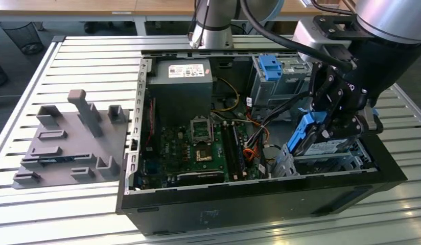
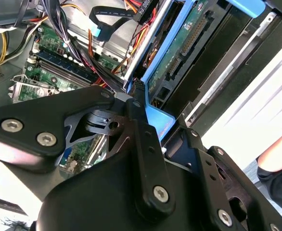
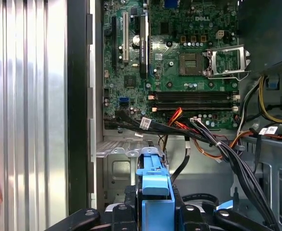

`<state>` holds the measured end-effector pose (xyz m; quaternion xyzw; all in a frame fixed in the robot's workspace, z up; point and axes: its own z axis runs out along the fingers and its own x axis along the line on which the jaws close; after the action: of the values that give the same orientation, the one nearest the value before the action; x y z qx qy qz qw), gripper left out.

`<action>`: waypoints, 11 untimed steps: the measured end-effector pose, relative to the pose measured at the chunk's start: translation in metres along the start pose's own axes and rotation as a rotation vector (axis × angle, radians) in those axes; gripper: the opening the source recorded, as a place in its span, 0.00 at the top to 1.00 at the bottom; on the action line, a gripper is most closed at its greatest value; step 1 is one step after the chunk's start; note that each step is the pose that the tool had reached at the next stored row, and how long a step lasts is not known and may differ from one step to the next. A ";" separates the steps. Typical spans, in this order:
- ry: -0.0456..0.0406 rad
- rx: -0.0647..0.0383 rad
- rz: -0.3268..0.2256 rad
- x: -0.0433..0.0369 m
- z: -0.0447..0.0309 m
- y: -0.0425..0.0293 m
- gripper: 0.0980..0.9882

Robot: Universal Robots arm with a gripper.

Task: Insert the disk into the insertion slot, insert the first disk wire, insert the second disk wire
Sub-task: 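Insert the disk into the insertion slot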

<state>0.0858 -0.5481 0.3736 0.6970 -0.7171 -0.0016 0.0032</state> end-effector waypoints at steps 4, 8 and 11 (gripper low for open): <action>0.0001 0.000 0.000 0.0000 0.0034 0.0000 0.70; 0.0000 0.000 0.000 0.0000 0.0071 0.0000 0.70; 0.0000 0.000 0.000 0.0000 0.0094 -0.0001 0.70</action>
<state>0.0858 -0.5481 0.3642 0.6970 -0.7171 -0.0016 0.0032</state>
